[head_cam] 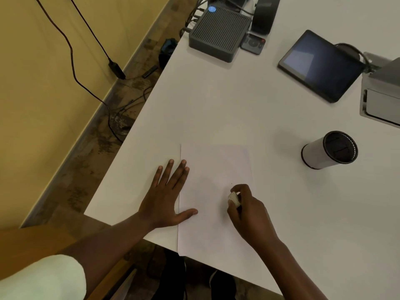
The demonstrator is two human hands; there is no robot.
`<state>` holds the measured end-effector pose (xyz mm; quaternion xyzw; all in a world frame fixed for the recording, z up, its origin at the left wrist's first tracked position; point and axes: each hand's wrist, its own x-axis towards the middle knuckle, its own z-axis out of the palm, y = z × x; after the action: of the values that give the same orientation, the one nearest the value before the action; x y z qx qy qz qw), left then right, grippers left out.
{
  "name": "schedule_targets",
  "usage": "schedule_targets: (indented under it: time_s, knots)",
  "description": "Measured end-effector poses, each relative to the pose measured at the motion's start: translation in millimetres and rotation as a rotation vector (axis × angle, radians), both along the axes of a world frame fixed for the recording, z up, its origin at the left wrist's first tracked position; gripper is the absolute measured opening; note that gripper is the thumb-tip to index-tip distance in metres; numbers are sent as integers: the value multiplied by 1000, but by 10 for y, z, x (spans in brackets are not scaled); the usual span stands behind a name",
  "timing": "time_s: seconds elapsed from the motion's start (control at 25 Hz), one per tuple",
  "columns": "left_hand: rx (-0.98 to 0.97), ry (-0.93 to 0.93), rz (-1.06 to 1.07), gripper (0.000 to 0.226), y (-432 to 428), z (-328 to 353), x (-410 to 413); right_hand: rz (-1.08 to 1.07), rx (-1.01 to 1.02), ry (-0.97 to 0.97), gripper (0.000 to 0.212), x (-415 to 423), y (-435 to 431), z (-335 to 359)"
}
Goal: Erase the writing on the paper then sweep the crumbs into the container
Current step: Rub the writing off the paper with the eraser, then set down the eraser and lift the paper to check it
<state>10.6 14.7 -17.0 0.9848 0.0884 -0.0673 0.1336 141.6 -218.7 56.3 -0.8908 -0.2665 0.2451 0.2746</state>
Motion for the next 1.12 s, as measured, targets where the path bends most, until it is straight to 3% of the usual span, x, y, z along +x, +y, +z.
schedule_targets:
  time_s: [0.16,0.28,0.36,0.6,0.76,0.88,1.12]
  knots:
    - [-43,-23,-21,121,23,20,-6,-202,50,246,25,-48,-20,-71]
    - [-133,-32,11,129,-5,135,15,-494,211,514,13,-135,71,-12]
    - [-163,-70,23,125,-165,247,42,-681,327,690,19,-195,155,58]
    - [-436,-188,125,66,-782,459,176,-799,397,829,25,-291,294,198]
    - [-411,-276,111,42,-763,456,224,-695,348,805,24,-319,267,254]
    - [-280,-294,98,42,-494,445,212,-654,325,712,23,-325,174,212]
    - [-113,-229,352,49,507,298,165,-393,114,84,26,-364,-291,-89]
